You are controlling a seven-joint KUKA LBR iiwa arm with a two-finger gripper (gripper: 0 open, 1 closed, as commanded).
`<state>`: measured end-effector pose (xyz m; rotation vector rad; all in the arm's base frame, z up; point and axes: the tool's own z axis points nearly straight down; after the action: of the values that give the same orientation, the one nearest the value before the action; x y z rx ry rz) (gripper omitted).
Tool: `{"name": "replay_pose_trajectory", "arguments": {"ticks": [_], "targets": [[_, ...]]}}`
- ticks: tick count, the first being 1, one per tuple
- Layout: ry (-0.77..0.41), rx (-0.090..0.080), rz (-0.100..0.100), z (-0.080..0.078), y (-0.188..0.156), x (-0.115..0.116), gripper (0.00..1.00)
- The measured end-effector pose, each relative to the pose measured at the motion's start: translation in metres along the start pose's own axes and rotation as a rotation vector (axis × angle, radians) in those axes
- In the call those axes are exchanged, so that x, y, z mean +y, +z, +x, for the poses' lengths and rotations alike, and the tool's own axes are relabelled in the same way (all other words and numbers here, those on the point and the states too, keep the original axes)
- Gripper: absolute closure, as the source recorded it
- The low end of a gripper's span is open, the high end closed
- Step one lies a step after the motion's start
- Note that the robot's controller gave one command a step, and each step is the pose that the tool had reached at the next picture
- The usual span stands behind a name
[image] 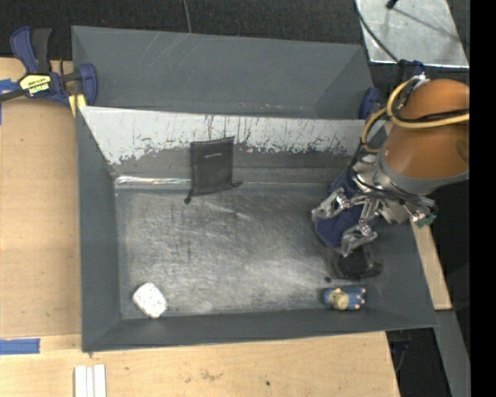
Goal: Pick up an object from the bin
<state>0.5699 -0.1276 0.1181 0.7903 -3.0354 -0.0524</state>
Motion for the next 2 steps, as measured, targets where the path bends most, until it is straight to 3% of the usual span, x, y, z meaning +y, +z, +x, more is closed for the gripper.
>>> {"name": "replay_pose_trajectory", "arguments": {"ticks": [1,2], "targets": [[0.177,-0.006,0.023,-0.049,0.0155,-0.0157,1.0],[0.181,-0.021,0.024,-0.0525,0.0119,-0.0156,0.0]]}}
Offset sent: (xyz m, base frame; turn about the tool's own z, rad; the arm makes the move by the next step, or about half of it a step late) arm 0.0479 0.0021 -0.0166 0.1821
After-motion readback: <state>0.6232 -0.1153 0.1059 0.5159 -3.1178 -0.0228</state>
